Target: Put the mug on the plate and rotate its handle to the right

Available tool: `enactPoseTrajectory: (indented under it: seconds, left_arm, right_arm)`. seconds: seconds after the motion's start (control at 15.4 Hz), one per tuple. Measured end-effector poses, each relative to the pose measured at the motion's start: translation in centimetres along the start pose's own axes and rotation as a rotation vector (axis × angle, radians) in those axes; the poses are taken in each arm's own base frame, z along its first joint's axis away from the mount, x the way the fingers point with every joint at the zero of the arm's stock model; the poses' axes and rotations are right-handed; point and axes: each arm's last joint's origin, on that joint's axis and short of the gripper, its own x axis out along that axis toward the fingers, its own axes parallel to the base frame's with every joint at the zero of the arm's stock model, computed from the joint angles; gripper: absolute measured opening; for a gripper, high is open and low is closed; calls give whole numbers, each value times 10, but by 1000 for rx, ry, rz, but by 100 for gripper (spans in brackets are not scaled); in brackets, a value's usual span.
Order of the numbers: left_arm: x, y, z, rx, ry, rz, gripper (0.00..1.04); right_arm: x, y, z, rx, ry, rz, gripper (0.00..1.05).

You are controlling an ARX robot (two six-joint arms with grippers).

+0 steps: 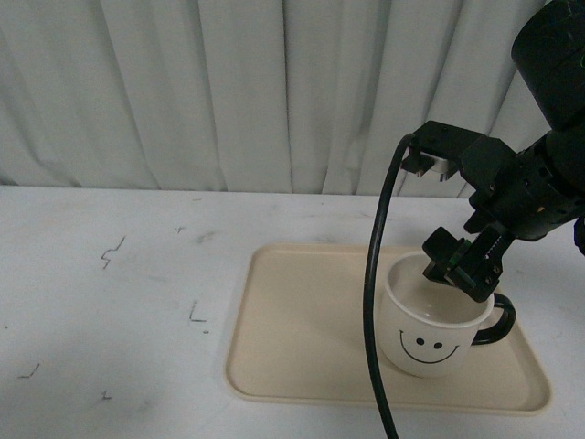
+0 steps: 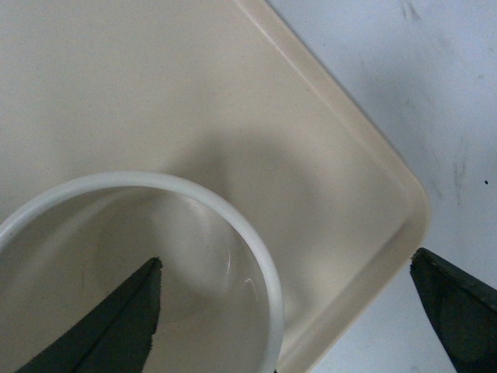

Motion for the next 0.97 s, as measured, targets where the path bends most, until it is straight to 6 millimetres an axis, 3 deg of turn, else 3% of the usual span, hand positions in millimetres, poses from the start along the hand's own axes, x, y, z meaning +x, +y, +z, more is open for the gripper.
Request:
enactPoseTrajectory:
  seconds: [0.06, 0.19, 0.39, 0.52, 0.58, 0.84, 0.91, 0.97]
  left_arm:
    - [0, 0, 0, 0, 0, 0, 98]
    - [0, 0, 0, 0, 0, 0, 98]
    - [0, 0, 0, 0, 0, 0, 98]
    - [0, 0, 0, 0, 0, 0, 98]
    - [0, 0, 0, 0, -1, 0, 98]
    - [0, 0, 0, 0, 0, 0, 98]
    - [0, 0, 0, 0, 0, 0, 98]
    - [0, 0, 0, 0, 0, 0, 98]
  right_arm:
    - [-1, 0, 1, 4, -10, 4, 100]
    - [-20, -1, 12, -13, -103, -26, 98]
    - [-80, 19, 19, -19, -343, -193, 98]
    - [-127, 37, 11, 4, -662, -314, 98]
    - [-136, 35, 16, 10, -724, -341, 98]
    - [-122, 35, 10, 40, -673, -313, 98]
    - [-124, 37, 8, 162, -779, -485, 88]
    - [-127, 42, -14, 339, -834, -595, 76]
